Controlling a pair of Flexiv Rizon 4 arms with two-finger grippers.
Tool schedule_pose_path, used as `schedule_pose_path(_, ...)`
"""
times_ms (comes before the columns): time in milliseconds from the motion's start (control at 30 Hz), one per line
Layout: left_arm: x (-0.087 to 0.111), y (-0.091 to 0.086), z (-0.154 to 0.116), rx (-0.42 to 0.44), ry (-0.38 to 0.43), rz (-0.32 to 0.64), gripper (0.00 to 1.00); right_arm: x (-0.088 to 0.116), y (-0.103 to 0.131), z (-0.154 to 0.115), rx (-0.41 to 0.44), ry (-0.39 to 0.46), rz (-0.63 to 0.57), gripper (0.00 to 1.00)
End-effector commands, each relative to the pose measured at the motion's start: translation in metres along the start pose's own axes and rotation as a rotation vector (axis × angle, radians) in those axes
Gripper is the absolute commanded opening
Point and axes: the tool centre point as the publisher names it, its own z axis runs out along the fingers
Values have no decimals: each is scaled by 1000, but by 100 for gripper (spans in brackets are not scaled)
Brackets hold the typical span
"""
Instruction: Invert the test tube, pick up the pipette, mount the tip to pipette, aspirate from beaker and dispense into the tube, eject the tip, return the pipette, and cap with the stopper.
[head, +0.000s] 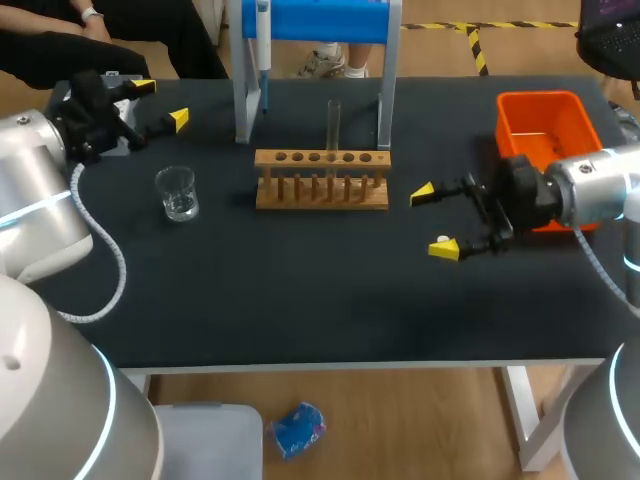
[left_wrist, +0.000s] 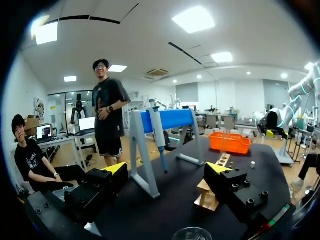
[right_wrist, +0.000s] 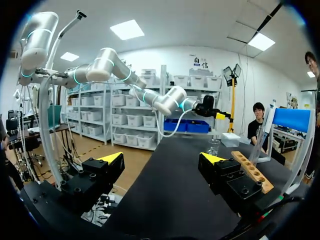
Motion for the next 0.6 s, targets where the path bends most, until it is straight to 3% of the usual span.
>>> schedule_pose_path(33, 0, 1, 0, 2, -2, 1, 100, 1, 1, 0, 3, -4, -1, 100)
schedule_pose_path(200, -9, 2, -5, 6, -38, -2, 100, 1, 1, 0, 3, -4, -1, 100)
schedule_pose_path(367, -43, 6, -29, -71, -142, 14, 100, 1, 1, 0, 3, -4, -1, 100)
schedule_pose_path(600, -93, 26, -61, -172, -298, -89, 100, 1, 1, 0, 3, -4, -1, 100)
